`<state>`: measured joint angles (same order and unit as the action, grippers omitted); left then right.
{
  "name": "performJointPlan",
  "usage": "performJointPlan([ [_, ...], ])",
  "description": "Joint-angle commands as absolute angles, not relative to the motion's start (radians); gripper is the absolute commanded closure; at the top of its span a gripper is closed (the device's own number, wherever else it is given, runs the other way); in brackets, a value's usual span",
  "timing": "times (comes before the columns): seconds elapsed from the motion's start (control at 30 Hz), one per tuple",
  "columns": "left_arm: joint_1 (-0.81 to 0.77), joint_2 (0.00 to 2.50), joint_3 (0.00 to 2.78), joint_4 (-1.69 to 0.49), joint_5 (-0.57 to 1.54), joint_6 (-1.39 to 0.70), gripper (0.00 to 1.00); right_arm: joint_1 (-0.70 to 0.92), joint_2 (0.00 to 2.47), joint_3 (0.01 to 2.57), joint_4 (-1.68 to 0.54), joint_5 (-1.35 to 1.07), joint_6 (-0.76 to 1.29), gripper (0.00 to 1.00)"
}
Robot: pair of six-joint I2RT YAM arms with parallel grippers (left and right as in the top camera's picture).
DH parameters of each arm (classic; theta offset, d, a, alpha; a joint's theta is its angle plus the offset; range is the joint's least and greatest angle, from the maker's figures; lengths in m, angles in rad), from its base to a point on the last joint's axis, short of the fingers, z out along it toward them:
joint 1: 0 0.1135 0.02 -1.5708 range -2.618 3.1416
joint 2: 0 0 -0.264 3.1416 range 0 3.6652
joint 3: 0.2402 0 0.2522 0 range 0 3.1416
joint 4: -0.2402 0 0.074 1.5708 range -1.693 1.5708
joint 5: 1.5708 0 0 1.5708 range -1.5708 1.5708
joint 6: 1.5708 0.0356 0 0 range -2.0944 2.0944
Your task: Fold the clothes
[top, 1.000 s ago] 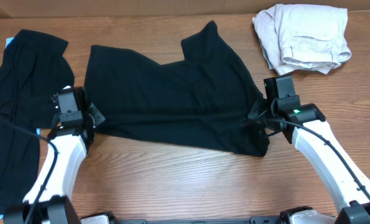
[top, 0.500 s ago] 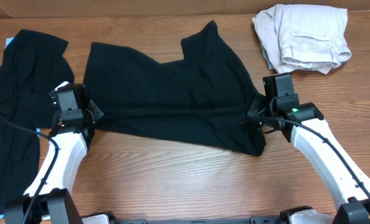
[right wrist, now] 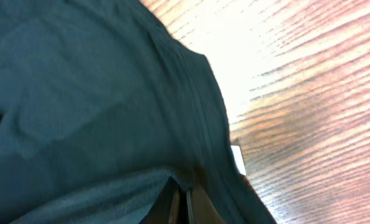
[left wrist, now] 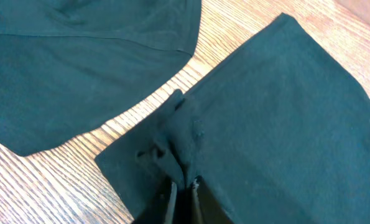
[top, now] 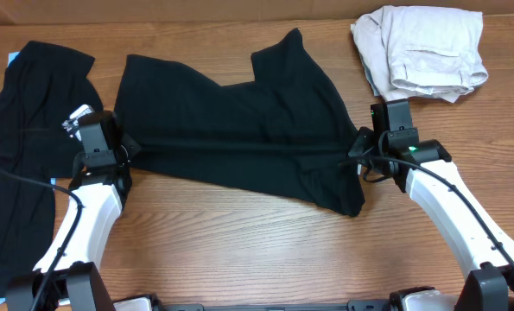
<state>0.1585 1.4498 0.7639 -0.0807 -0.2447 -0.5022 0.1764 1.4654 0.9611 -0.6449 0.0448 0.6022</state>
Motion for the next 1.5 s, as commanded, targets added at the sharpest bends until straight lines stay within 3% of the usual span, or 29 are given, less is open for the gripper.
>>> performJointPlan([
  [0.0, 0.169, 1.453, 0.786, -0.069, -0.312, -0.525, 0.87, 0.155, 1.469, 0.981, -0.624, 0.099, 0.601, 0.96],
  [0.43, 0.170, 1.454, 0.786, -0.015, -0.262, -0.524, 0.87, 0.156, 1.561, 0.981, -0.496, 0.060, 0.594, 0.94],
  [0.5, 0.170, 1.454, 0.786, -0.012, -0.262, -0.523, 0.84, 0.156, 1.567, 0.981, -0.482, 0.067, 0.593, 0.74],
  [0.57, 0.170, 1.454, 0.786, -0.007, -0.262, -0.518, 0.79, 0.155, 1.567, 0.982, -0.476, 0.085, 0.583, 0.44],
  [0.63, 0.170, 1.453, 0.788, 0.004, -0.262, -0.483, 0.67, 0.155, 1.566, 0.997, -0.495, 0.084, 0.567, 0.18],
  [0.7, 0.170, 1.448, 0.794, -0.001, -0.260, -0.444, 0.56, 0.155, 1.565, 1.024, -0.540, 0.080, 0.566, 0.13],
  [0.83, 0.170, 1.421, 0.821, -0.080, -0.172, -0.348, 0.48, 0.156, 1.548, 1.124, -0.680, -0.001, 0.509, 0.12],
  [1.0, 0.169, 1.433, 0.824, -0.130, 0.036, -0.276, 0.63, 0.158, 1.547, 1.184, -0.771, -0.088, 0.489, 0.12],
  [1.13, 0.170, 1.509, 0.824, -0.154, 0.071, -0.270, 0.72, 0.158, 1.551, 1.184, -0.795, -0.097, 0.489, 0.12],
  [1.47, 0.170, 1.667, 0.824, -0.115, 0.060, -0.265, 0.68, 0.158, 1.551, 1.184, -0.796, -0.099, 0.489, 0.12],
])
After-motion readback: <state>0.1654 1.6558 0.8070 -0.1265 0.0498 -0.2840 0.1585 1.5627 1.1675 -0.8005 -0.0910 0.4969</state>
